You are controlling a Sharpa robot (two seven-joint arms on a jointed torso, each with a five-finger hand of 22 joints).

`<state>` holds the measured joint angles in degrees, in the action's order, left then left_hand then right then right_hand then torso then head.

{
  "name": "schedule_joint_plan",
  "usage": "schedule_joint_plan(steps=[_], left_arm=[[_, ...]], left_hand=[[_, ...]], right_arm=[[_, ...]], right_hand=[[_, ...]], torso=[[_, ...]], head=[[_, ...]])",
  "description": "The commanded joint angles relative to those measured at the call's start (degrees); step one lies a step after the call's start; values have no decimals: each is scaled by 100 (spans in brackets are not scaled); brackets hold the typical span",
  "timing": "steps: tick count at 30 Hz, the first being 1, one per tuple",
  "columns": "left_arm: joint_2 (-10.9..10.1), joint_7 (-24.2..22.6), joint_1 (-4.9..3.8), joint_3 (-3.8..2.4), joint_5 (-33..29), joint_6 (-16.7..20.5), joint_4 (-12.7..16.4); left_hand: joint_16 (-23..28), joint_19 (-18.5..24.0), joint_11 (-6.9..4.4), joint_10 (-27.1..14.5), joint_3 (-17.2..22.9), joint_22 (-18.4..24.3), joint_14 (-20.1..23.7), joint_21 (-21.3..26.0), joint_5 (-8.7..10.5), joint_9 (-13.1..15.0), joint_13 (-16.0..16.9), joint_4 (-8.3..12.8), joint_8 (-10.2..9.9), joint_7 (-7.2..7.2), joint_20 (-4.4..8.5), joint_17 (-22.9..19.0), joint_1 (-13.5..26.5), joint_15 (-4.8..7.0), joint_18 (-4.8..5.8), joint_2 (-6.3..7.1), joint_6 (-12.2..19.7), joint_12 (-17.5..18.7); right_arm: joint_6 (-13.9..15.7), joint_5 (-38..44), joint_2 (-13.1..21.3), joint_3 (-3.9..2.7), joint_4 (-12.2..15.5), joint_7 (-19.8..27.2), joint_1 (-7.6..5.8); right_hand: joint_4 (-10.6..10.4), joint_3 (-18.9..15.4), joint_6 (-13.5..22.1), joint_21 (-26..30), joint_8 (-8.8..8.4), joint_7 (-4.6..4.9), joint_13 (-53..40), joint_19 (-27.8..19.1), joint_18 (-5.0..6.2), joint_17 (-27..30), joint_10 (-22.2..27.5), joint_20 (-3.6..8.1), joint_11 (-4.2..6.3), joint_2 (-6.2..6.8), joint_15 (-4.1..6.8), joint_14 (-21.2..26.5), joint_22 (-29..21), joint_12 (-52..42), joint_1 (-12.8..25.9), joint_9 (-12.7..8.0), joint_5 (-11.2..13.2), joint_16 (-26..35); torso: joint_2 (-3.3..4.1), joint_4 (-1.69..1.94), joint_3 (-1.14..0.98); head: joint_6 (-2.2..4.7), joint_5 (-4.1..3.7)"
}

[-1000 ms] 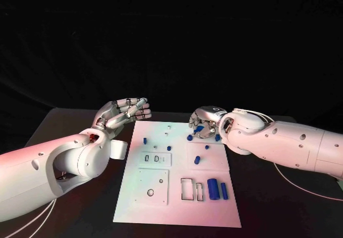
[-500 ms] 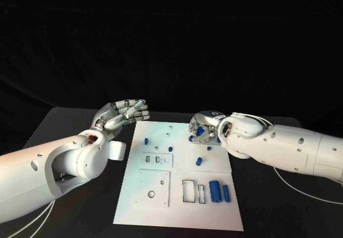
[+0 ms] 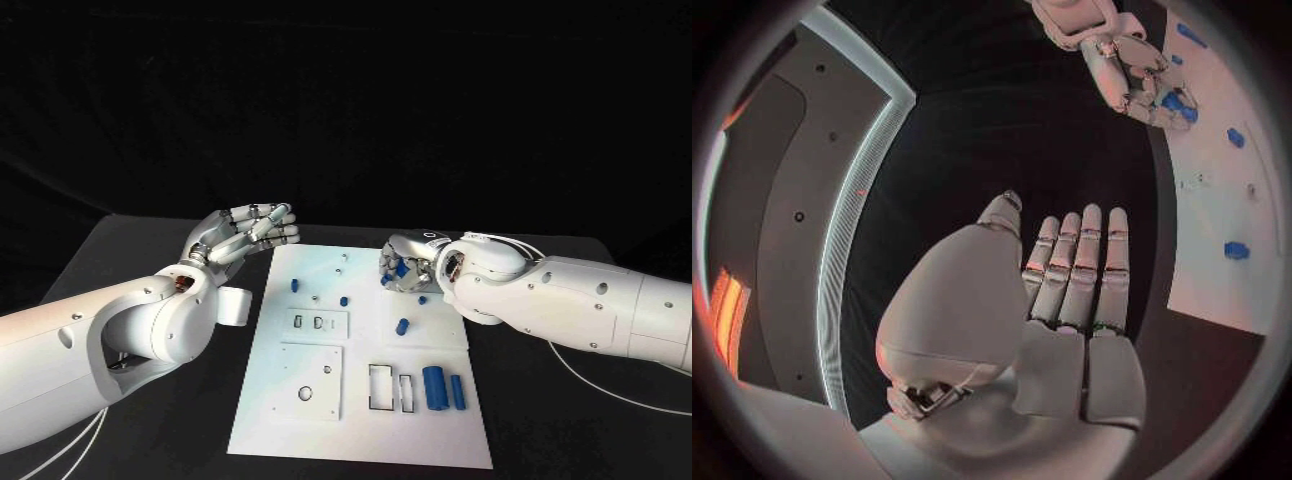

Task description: Assemble the parts on the task board

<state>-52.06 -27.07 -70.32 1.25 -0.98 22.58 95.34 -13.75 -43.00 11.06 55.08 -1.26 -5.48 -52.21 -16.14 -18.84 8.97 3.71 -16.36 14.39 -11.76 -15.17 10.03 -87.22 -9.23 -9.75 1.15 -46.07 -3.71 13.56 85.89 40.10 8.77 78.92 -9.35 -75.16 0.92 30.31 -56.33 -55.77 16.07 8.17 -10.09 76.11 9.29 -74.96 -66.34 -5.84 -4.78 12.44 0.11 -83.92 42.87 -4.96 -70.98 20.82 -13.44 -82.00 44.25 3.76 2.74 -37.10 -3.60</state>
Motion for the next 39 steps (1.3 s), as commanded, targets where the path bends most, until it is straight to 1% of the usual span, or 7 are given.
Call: schedule_joint_plan(steps=[1, 9, 13, 21, 27, 34, 39], left_arm=[[-12, -12, -11, -6, -23, -97, 8], [-18, 13, -13, -6, -23, -89, 9], [-20, 28, -14, -6, -23, -85, 3], [-21, 44, -14, -6, -23, -74, -21], [-17, 53, -15, -6, -23, -70, -24], [0, 63, -16, -6, -24, -68, -29], [10, 71, -17, -6, -24, -70, -29]], left_hand=[[23, 4, 3, -43, -29, 6, 50, 23, 33, -8, -6, -8, -24, -165, -28, 8, 50, -1, -61, 5, 45, 2], [22, 4, 6, -55, -34, 9, 56, 23, 39, -8, -6, -6, -26, -168, -29, 12, 56, -3, -61, 2, 52, 1], [22, 4, 7, -57, -34, 9, 57, 23, 40, -8, -6, -6, -26, -168, -29, 12, 56, -3, -61, 1, 53, 1], [22, 5, 11, -77, -36, 12, 66, 24, 58, -10, -6, 0, -32, -173, -32, 17, 56, -6, -60, -4, 68, 0], [22, 5, 11, -77, -36, 12, 66, 24, 58, -10, -6, 0, -32, -173, -32, 17, 56, -6, -60, -4, 68, 0], [22, 5, 11, -77, -36, 12, 66, 24, 58, -10, -6, 0, -32, -173, -32, 17, 56, -6, -60, -4, 68, 0], [22, 8, 14, -90, -42, 15, 75, 26, 65, -10, -6, 1, -35, -176, -33, 21, 61, -9, -59, -5, 76, -2]], right_arm=[[-60, 16, -9, 7, 10, -43, 17], [505, -17, 9, 7, 27, -39, 27], [726, -22, 24, 6, 53, -59, 28], [1148, 38, 8, -5, 120, -164, 9], [1396, 69, -160, -18, -31, -231, -27], [1488, 69, -439, -39, -316, -232, -59], [1441, -11, -629, -46, -503, -194, -68]], right_hand=[[-6, 76, -92, -76, 77, -19, -16, -29, -108, -203, -99, 22, 14, -53, -2, -367, 91, -40, -74, 62, -10, -61], [-3, 335, -323, -306, 330, -149, -108, -41, -129, -323, -406, 106, 145, -299, 104, -386, 376, -176, -263, 356, 158, -169], [17, 385, -344, -349, 392, -162, -133, -48, -134, -371, -449, 125, 166, -333, 120, -394, 430, -193, -301, 446, 173, -203], [20, 401, -321, -401, 437, -168, -154, -51, -142, -389, -457, 136, 171, -322, 125, -398, 498, -190, -290, 539, 240, -223], [28, 410, -306, -434, 442, -167, -158, -44, -148, -412, -451, 137, 171, -306, 126, -403, 542, -184, -293, 563, 249, -238], [34, 428, -287, -443, 443, -162, -160, -49, -149, -417, -441, 137, 168, -299, 125, -403, 553, -175, -296, 584, 237, -244], [33, 443, -260, -450, 439, -153, -163, -56, -149, -418, -425, 136, 159, -284, 119, -403, 563, -163, -286, 606, 225, -248]], torso=[[17, 16, 12], [37, 24, 18], [43, 34, 21], [54, 50, 29], [71, 56, 31], [85, 85, 38], [93, 84, 41]], head=[[-10, -17], [6, -25], [12, -32], [62, -28], [85, -35], [90, -50], [85, -42]])
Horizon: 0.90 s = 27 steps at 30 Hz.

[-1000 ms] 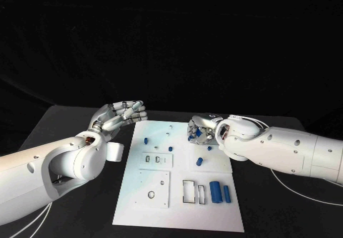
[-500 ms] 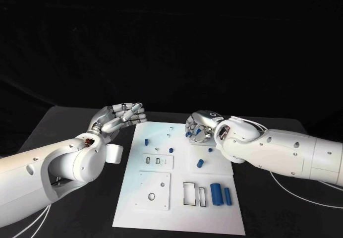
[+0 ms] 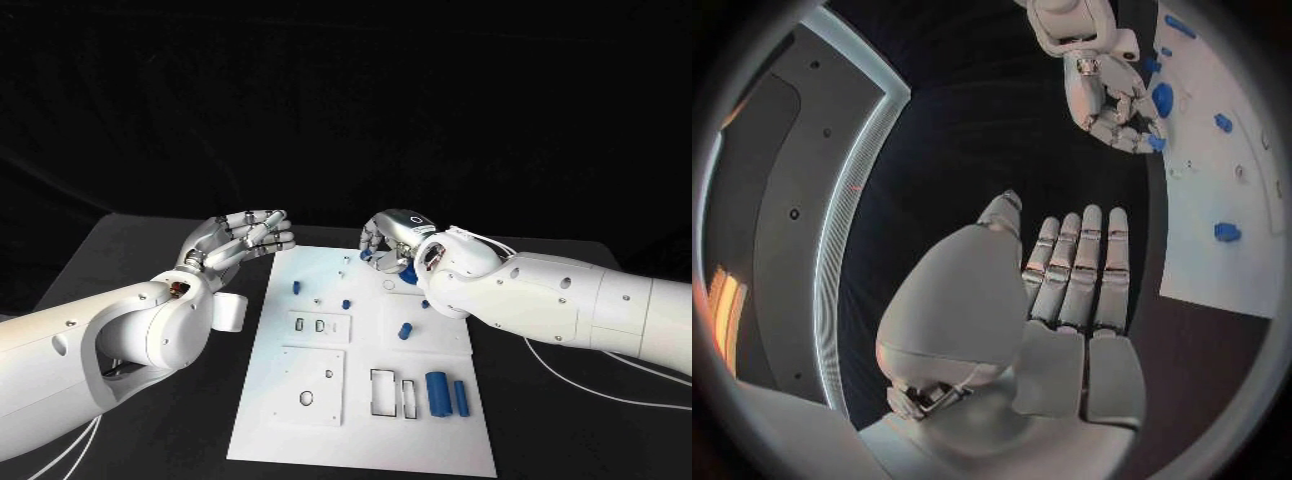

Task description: Assemble the parts on the task board

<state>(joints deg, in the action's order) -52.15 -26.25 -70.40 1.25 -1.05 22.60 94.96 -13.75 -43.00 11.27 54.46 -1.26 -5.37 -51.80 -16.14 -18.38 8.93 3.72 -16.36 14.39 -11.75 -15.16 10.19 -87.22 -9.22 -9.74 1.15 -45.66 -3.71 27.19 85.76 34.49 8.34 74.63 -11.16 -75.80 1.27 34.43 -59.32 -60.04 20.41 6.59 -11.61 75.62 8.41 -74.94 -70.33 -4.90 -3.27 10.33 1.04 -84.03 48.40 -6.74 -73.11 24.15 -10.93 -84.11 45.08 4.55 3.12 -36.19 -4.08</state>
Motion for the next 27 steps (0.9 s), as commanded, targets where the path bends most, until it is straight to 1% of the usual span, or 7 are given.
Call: schedule_joint_plan(steps=[1, 5, 7, 9, 12, 20, 27], left_arm=[[23, -10, -9, -6, -16, -72, 8], [38, -8, -10, -6, -16, -77, 7], [40, -9, -11, -6, -16, -77, 8], [39, -10, -12, -6, -16, -75, 10], [40, -11, -15, -6, -16, -72, 10], [40, -3, -24, -6, -16, -67, 2], [43, 2, -31, -6, -16, -71, 8]], left_hand=[[22, 7, -7, -28, -42, 5, 34, 26, 19, -5, -7, 1, -35, -177, -34, 5, 61, -10, -60, -5, 35, -1], [22, 7, -7, -28, -42, 5, 34, 26, 19, -5, -7, 1, -35, -177, -34, 5, 61, -10, -60, -5, 35, -1], [22, 7, -7, -28, -42, 5, 34, 26, 19, -5, -7, 1, -35, -177, -34, 5, 61, -10, -60, -5, 35, -1], [22, 7, -7, -28, -42, 5, 34, 26, 19, -5, -7, 1, -35, -177, -34, 5, 61, -10, -60, -5, 35, -1], [23, 9, -5, -35, -45, 7, 40, 26, 22, -5, -6, 2, -35, -179, -35, 7, 63, -12, -60, -7, 39, -3], [24, 9, -4, -36, -46, 7, 43, 27, 22, -5, -6, 3, -36, -179, -35, 8, 63, -12, -60, -7, 40, -4], [24, 9, -4, -36, -46, 7, 43, 27, 22, -5, -6, 3, -36, -179, -35, 8, 63, -12, -60, -7, 40, -4]], right_arm=[[62, -22, -109, -4, -116, -2, -4], [21, -87, -232, -5, -235, 35, -1], [17, -106, -282, -6, -276, 51, 3], [15, -113, -322, -6, -307, 61, 7], [6, -120, -368, -6, -349, 77, 11], [-46, -123, -449, -6, -437, 104, 21], [-98, -145, -514, -6, -511, 125, 35]], right_hand=[[-1, 30, 39, -24, 4, 4, -11, -7, -62, -421, -26, 41, 8, -74, 26, -392, 9, 15, -73, 272, -25, -37], [-9, 38, 59, -16, 0, 10, -13, -20, -59, -409, -16, 39, 1, -67, 21, -390, -1, 23, -59, 287, -27, -34], [-10, 41, 67, -13, -2, 11, -14, -24, -58, -404, -11, 37, -1, -62, 19, -389, -4, 27, -54, 292, -26, -32], [-10, 45, 77, -8, -5, 13, -14, -31, -56, -398, -4, 36, -3, -57, 17, -387, -11, 31, -51, 298, -26, -30], [-8, 49, 84, -1, -7, 15, -14, -38, -55, -403, 2, 34, -5, -52, 15, -388, -19, 35, -50, 303, -26, -33], [-12, 54, 98, 1, -11, 20, -16, -45, -54, -402, 10, 32, -10, -44, 11, -387, -21, 41, -39, 312, -25, -34], [-16, 55, 105, 9, -13, 22, -17, -54, -51, -397, 13, 29, -13, -38, 8, -385, -31, 44, -30, 319, -22, -32]], torso=[[13, 8, 4], [26, 27, 5], [24, 25, 5], [33, 27, 3], [35, 31, 7], [42, 37, 10], [53, 49, 16]], head=[[-8, 4], [-5, 0], [-9, 8], [10, 8], [18, 0], [13, 0], [5, 6]])
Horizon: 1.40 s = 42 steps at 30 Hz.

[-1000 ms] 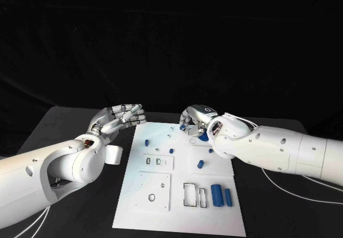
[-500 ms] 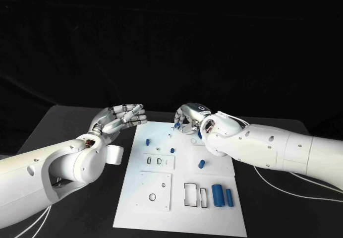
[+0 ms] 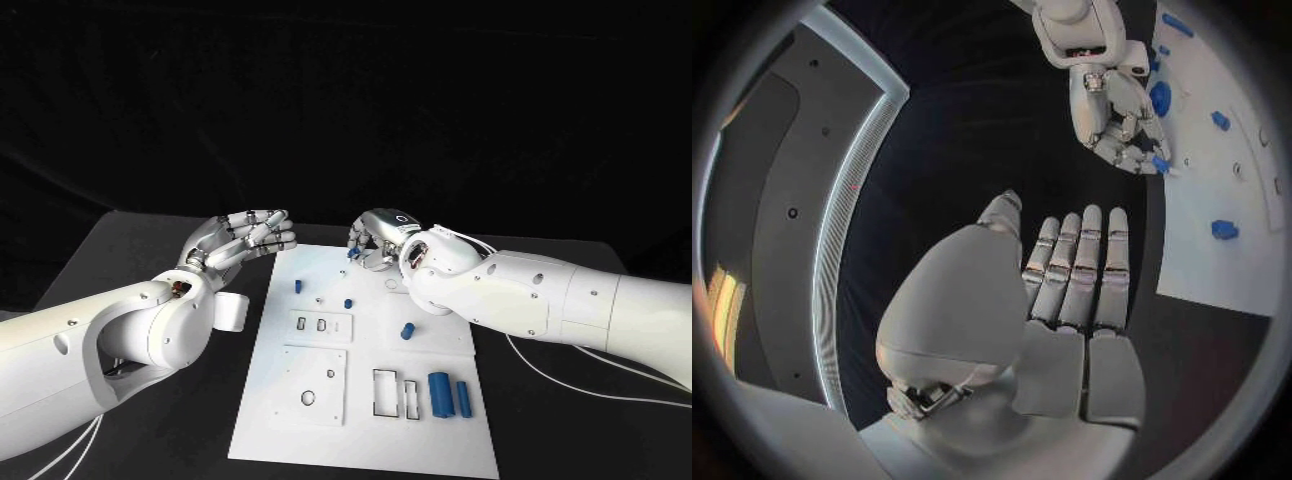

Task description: Assemble the parts on the task board

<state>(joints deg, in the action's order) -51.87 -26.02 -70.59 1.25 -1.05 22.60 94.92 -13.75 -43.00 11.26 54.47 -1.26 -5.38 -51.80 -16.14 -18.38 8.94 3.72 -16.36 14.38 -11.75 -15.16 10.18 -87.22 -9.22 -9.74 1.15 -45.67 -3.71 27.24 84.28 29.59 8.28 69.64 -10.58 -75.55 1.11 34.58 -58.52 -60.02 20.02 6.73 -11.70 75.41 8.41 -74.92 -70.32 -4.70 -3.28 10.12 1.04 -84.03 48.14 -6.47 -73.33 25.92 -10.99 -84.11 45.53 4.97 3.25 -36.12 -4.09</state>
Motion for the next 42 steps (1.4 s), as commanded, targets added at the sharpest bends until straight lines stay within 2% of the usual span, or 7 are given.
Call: schedule_joint_plan(steps=[1, 29, 30, 33, 35, 37, 42], left_arm=[[15, -20, -12, -6, -16, -71, 14], [8, -19, -35, -7, -16, -58, -2], [8, -19, -35, -7, -16, -59, -2], [12, -19, -36, -7, -16, -61, -4], [13, -17, -37, -7, -16, -62, -5], [14, -15, -37, -7, -16, -62, -7], [5, -11, -37, -6, -16, -58, -12]], left_hand=[[24, 9, -4, -37, -46, 8, 43, 27, 22, -6, -6, 3, -36, -179, -35, 9, 63, -12, -60, -7, 40, -4], [30, 10, 0, -48, -50, 11, 64, 28, 25, -5, -5, 6, -36, -181, -38, 11, 63, -17, -59, -9, 46, -7], [30, 10, 0, -48, -50, 11, 64, 28, 25, -5, -5, 6, -36, -181, -38, 11, 63, -17, -59, -9, 46, -7], [30, 10, 0, -48, -50, 11, 64, 28, 25, -5, -5, 6, -36, -181, -38, 11, 63, -17, -59, -9, 46, -7], [30, 10, 0, -48, -50, 11, 64, 28, 25, -5, -5, 6, -36, -181, -38, 11, 63, -17, -59, -9, 46, -7], [30, 10, 0, -48, -50, 11, 64, 28, 25, -5, -5, 6, -36, -181, -38, 11, 63, -17, -59, -9, 46, -7], [31, 10, 4, -63, -57, 15, 78, 28, 28, -4, -5, 8, -39, -186, -40, 16, 65, -20, -59, -11, 57, -9]], right_arm=[[-111, -1, -26, 1, -12, 71, 11], [-364, -37, -44, 4, -44, 98, 33], [-350, -40, -48, 4, -51, 105, 33], [-291, -80, -72, 4, -82, 169, 33], [-274, -93, -81, 4, -90, 194, 33], [-256, -103, -85, 5, -92, 215, 33], [-169, -99, 3, 5, 3, 216, 33]], right_hand=[[0, 41, 25, 8, 26, 7, -8, -33, -52, -398, 12, 9, -12, -16, 9, -385, -5, 17, -8, 142, -16, -32], [-16, 43, 65, 23, 11, 14, -16, -63, -46, -380, 34, -3, -23, 30, -2, -379, -17, 34, 41, 173, 15, -28], [-23, 52, 112, 40, -16, 28, -14, -85, -41, -366, 73, -10, -37, 61, -13, -375, -34, 57, 68, 180, 29, -23], [-77, 112, 635, 277, -385, 270, 126, -276, -6, -174, 675, -145, -257, 298, -206, -315, -294, 284, 229, 53, 146, 71], [-75, 68, 804, 395, -523, 346, 185, -357, 27, -52, 888, -202, -336, 366, -266, -278, -422, 274, 248, -23, 119, 134], [-56, -53, 970, 481, -648, 355, 238, -412, 54, 47, 1064, -249, -352, 429, -275, -250, -509, 276, 238, -98, 76, 184], [-45, -176, 973, 515, -676, 371, 269, -428, 66, 87, 1140, -269, -366, 419, -287, -240, -531, 254, 200, -133, 51, 201]], torso=[[9, 10, 3], [22, 8, 12], [22, 8, 13], [26, 11, 12], [27, 16, 12], [29, 22, 13], [24, 11, 14]], head=[[-4, 9], [-48, 21], [-48, 21], [-32, 19], [-30, 17], [-31, 12], [-21, 18]])
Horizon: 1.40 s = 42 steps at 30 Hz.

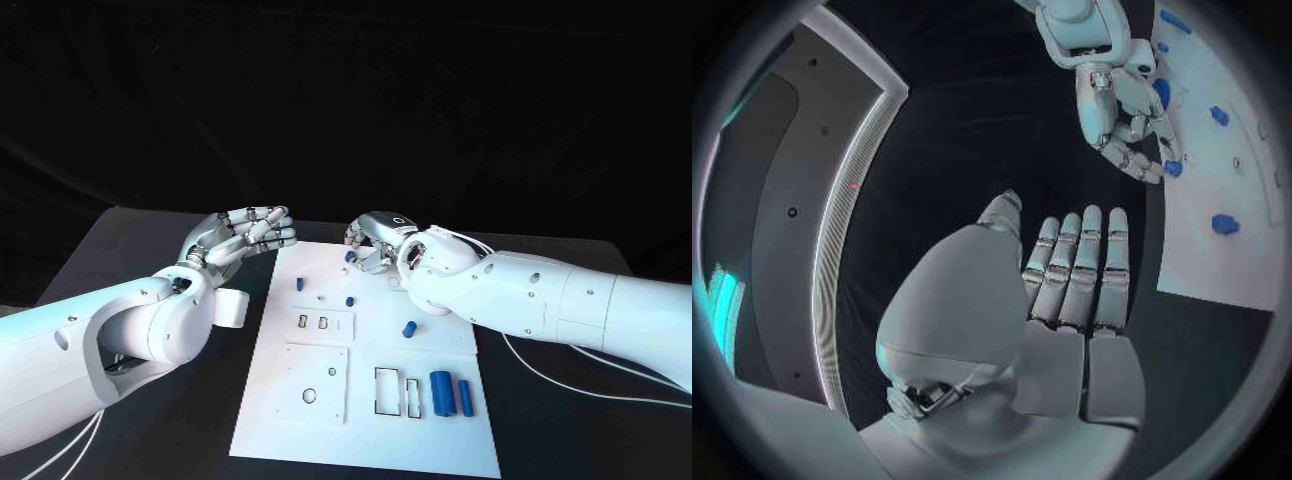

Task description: Assemble the parts on the task board

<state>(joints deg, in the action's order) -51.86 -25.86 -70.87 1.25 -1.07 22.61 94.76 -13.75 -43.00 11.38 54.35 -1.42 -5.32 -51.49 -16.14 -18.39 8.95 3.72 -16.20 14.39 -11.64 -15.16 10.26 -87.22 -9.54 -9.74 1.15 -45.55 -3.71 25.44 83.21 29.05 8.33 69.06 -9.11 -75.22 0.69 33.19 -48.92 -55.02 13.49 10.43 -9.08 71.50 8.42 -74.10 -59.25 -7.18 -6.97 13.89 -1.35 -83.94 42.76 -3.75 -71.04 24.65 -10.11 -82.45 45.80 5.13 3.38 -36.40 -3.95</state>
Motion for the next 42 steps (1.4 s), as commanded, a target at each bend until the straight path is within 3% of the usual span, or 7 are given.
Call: schedule_joint_plan(steps=[1, 16, 19, 21, 26, 28, 42], left_arm=[[2, -27, -9, -5, -14, -58, 3], [-8, -26, -9, -4, -20, -75, -53], [-7, -18, -8, -3, -27, -118, -75], [-6, -13, -7, -3, -30, -128, -96], [5, 24, -6, -2, 10, -115, -139], [13, 39, -6, -2, 58, -112, -153], [57, 76, -4, 0, 170, -138, -158]], left_hand=[[31, 10, -8, -52, -41, 9, 47, 28, 28, -5, -5, -8, -39, -197, -41, 9, 65, 11, -59, -11, 46, -9], [31, 10, -7, -57, -44, 11, 51, 27, 29, -5, -5, -7, -40, -199, -41, 11, 66, 10, -59, -11, 49, -10], [30, 10, -9, -60, -46, 12, 53, 27, 30, -4, -4, -7, -39, -200, -42, 13, 68, 10, -59, -12, 50, -11], [30, 11, -10, -67, -55, 14, 58, 28, 32, -4, -4, -11, -39, -201, -43, 16, 77, 9, -59, -9, 52, -12], [30, 12, -11, -72, -59, 15, 62, 29, 33, -3, -5, -12, -39, -202, -43, 17, 81, 9, -59, -7, 55, -11], [35, 28, -6, -82, -63, 21, 78, 37, 32, -2, -5, -10, -39, -202, -46, 19, 82, 4, -54, -11, 57, -12], [42, 46, -3, -93, -66, 28, 100, 47, 30, -1, -5, -7, -39, -204, -49, 20, 79, -2, -51, -16, 62, -13]], right_arm=[[46, 11, 108, 0, 114, 61, 0], [396, -540, 1802, -77, 1683, -254, -79], [124, -787, 2141, -84, 1933, -468, -108], [-20, -914, 2298, -86, 2013, -561, -118], [-261, -1136, 2461, -87, 2004, -670, -129], [-320, -1213, 2466, -87, 1947, -692, -129], [-403, -1341, 2172, -63, 1658, -751, -89]], right_hand=[[-1, -43, 7, 13, -21, 0, 9, -35, 66, 4, 33, -22, 2, 39, -48, -249, 9, -21, -35, -7, -43, 35], [-165, -151, -299, -493, 9, -123, -136, 248, -36, -386, -786, 82, 179, 105, 84, -367, 685, -544, 84, -75, -218, -231], [-298, -860, 129, -429, -194, -44, -218, 187, -33, -394, -764, 52, 122, 204, 40, -358, 634, -597, 298, -150, -312, -247], [-542, -2184, 339, -486, -14, -89, -517, 212, -17, -446, -932, 110, 197, -131, 67, -366, 746, -954, -203, -160, -441, -291], [-1282, -3079, 562, -591, 349, -209, -1473, 292, -61, -535, -1136, 212, 357, -196, 224, -390, 943, -2154, -873, -126, -479, -347], [-1757, -3239, 636, -683, 625, -236, -2302, 351, -111, -625, -764, 229, 391, -173, 297, -411, 1103, -3095, -1161, -86, -492, -396], [-1729, -3152, 769, -1316, 1217, -253, -6115, 657, -235, -1472, -1770, 223, 383, -316, 234, -581, 1997, -7057, -1154, -139, -811, -721]], torso=[[-3, -5, 1], [-95, -111, -34], [-110, -128, -48], [-123, -138, -65], [-139, -148, -100], [-143, -153, -115], [-103, -132, -172]], head=[[5, 4], [11, -65], [22, -74], [16, -70], [21, -68], [22, -68], [-17, -66]])
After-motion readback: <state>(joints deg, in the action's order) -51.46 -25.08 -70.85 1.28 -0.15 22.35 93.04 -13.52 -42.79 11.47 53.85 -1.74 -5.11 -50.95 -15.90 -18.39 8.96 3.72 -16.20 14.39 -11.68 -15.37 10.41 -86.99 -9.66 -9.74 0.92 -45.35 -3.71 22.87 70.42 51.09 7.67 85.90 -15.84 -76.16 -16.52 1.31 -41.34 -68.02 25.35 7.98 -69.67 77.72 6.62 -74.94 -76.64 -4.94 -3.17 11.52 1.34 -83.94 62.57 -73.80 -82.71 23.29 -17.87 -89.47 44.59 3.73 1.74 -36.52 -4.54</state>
